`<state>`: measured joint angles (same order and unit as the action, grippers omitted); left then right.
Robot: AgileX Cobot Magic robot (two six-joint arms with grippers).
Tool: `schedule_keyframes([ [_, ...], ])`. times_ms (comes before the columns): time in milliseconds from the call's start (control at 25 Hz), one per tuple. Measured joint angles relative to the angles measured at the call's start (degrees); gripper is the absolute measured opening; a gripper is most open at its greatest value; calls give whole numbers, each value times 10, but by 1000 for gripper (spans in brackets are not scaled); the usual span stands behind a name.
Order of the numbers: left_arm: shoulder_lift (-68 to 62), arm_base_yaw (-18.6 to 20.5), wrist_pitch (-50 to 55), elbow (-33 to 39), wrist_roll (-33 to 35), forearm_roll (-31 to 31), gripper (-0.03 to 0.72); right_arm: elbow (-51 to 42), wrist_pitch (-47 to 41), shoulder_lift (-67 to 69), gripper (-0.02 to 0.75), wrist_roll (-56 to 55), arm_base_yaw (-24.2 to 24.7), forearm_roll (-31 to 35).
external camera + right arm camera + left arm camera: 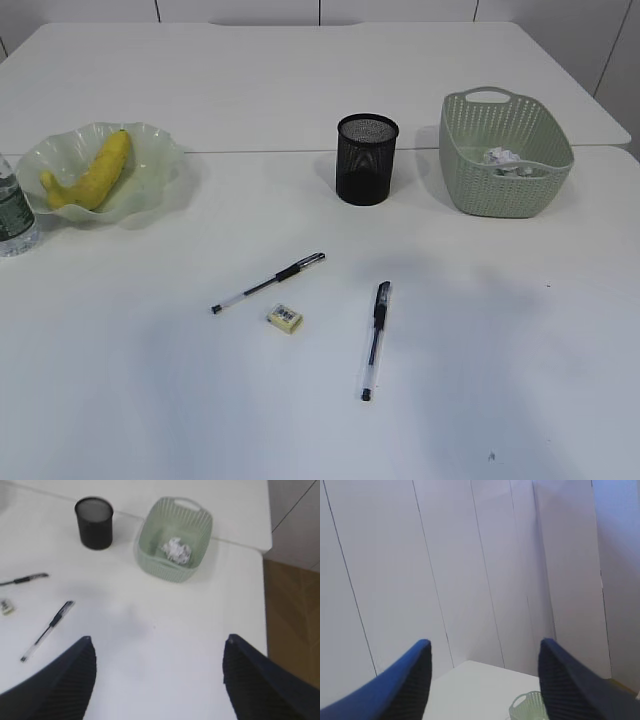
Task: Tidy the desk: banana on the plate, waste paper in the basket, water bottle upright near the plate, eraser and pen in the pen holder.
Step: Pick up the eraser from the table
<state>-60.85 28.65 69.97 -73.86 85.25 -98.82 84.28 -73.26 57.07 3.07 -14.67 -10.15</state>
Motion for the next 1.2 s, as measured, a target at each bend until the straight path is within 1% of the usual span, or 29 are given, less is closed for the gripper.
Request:
schedule_keyframes([
  [160,15,0,0,0,0,13,465,-62,15,0,588,-1,0,55],
  [360,23,0,2,0,0,19,464,-92,29,9,587,-1,0,108],
  [560,25,0,3,0,-1,19,464,-115,56,18,587,-1,0,120],
  [840,25,0,3,0,-1,8,445,-117,90,19,587,-1,0,138],
  [1000,25,-3,-40,0,-3,50,443,-117,96,24,587,-1,0,174],
  [1200,25,-28,-102,0,-25,119,443,-117,96,67,587,-1,0,218],
])
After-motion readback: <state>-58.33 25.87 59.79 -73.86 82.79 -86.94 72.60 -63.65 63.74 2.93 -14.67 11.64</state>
